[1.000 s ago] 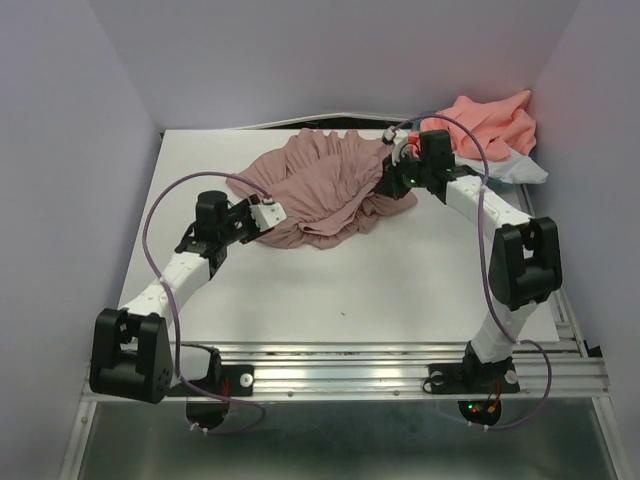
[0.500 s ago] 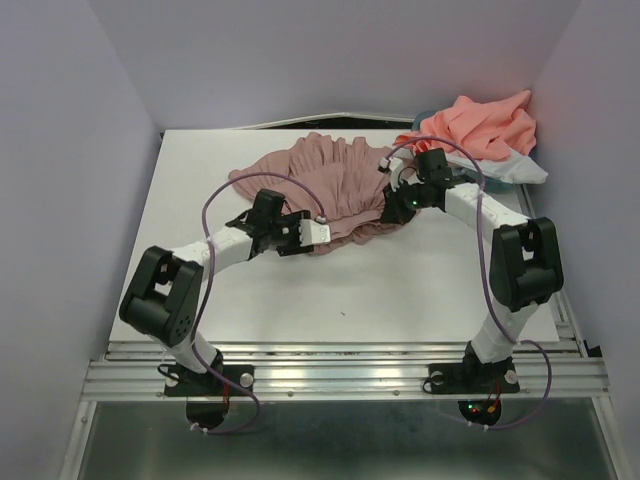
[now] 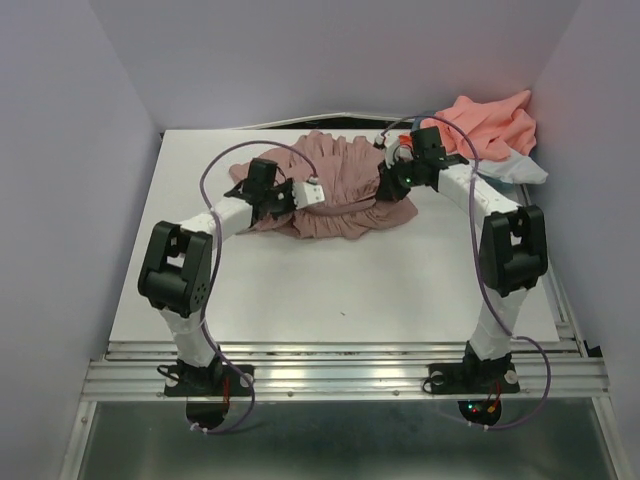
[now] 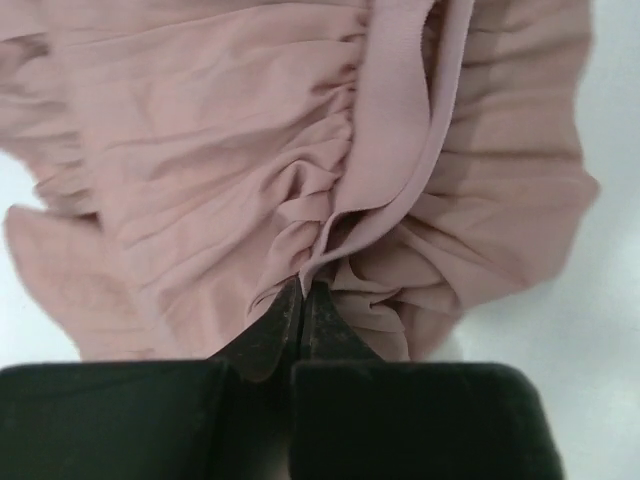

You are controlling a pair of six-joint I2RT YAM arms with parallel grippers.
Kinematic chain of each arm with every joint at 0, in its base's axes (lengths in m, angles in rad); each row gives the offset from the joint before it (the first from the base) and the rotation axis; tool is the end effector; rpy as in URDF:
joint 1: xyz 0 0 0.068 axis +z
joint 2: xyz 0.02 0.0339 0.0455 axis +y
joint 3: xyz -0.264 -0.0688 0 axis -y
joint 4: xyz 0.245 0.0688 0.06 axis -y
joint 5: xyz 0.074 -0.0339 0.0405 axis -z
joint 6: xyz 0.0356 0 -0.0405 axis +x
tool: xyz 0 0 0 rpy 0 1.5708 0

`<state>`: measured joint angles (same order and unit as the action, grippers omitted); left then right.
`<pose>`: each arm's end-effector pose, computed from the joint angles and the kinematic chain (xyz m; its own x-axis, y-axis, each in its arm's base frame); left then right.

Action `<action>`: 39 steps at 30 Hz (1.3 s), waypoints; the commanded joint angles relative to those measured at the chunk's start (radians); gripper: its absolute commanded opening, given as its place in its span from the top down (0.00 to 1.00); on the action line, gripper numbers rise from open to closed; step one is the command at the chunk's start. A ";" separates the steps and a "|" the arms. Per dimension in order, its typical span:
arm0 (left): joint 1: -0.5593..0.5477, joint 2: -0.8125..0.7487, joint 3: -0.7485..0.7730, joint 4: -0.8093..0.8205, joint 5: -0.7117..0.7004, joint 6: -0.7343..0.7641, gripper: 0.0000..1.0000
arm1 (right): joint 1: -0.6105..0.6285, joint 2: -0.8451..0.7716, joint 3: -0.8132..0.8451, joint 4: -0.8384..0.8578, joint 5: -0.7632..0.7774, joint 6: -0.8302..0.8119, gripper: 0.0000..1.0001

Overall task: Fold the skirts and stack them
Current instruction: Flatten the skirt out

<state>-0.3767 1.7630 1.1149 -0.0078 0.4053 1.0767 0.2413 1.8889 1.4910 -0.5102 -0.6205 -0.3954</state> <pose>0.3543 -0.1552 0.2075 0.2845 0.7575 -0.5875 0.7974 0.1532 0.5837 0.3981 0.1193 0.2435 -0.4978 -0.4452 -0.7443 -0.7948 0.5776 0.1860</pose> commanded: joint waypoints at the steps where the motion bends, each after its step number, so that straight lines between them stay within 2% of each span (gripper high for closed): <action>1: 0.103 0.032 0.182 0.083 -0.046 -0.127 1.00 | -0.004 0.099 0.219 0.113 0.085 0.076 0.99; 6: 0.153 0.092 0.345 0.207 -0.141 -0.185 1.00 | -0.014 0.280 0.625 0.133 0.145 0.127 0.99; 8: 0.162 0.116 0.400 0.163 -0.126 -0.167 1.00 | -0.014 0.366 0.733 0.131 0.159 0.132 0.99; 10: 0.163 0.150 0.477 0.042 -0.070 -0.137 0.99 | -0.014 0.403 0.834 0.122 0.148 0.138 0.99; 12: 0.163 0.153 0.484 -0.029 0.004 -0.112 0.88 | -0.014 0.418 0.845 0.118 0.133 0.139 0.99; 14: 0.163 0.141 0.455 -0.119 0.064 -0.077 0.80 | -0.014 0.401 0.775 0.116 0.099 0.135 0.99; 17: 0.159 0.086 0.355 -0.181 0.179 -0.003 0.77 | -0.014 0.304 0.588 0.145 0.059 0.110 0.99; 21: 0.150 0.073 0.267 -0.296 0.205 0.060 0.83 | -0.014 0.219 0.387 0.148 -0.004 0.092 0.99; 22: 0.147 0.075 0.257 -0.307 0.196 0.068 0.81 | -0.014 0.204 0.349 0.147 -0.013 0.086 0.99; 24: 0.145 0.081 0.237 -0.337 0.185 0.083 0.67 | -0.014 0.178 0.253 0.148 -0.021 0.079 0.99; 27: 0.145 0.079 0.230 -0.350 0.190 0.072 0.45 | -0.014 0.147 0.175 0.150 -0.044 0.082 0.99; 28: 0.145 0.076 0.230 -0.353 0.196 0.062 0.43 | -0.014 0.136 0.164 0.148 -0.056 0.086 0.99; 33: 0.144 0.036 0.226 -0.345 0.227 0.034 0.41 | -0.014 0.110 0.123 0.150 -0.074 0.098 0.99; 39: 0.122 0.038 0.218 -0.275 0.201 0.009 0.41 | -0.014 0.110 0.135 0.148 -0.090 0.122 0.99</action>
<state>-0.2375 1.8515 1.3483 -0.3202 0.5911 1.1065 0.2344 2.0495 1.6146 -0.3897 -0.6746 -0.2897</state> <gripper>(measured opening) 0.593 0.012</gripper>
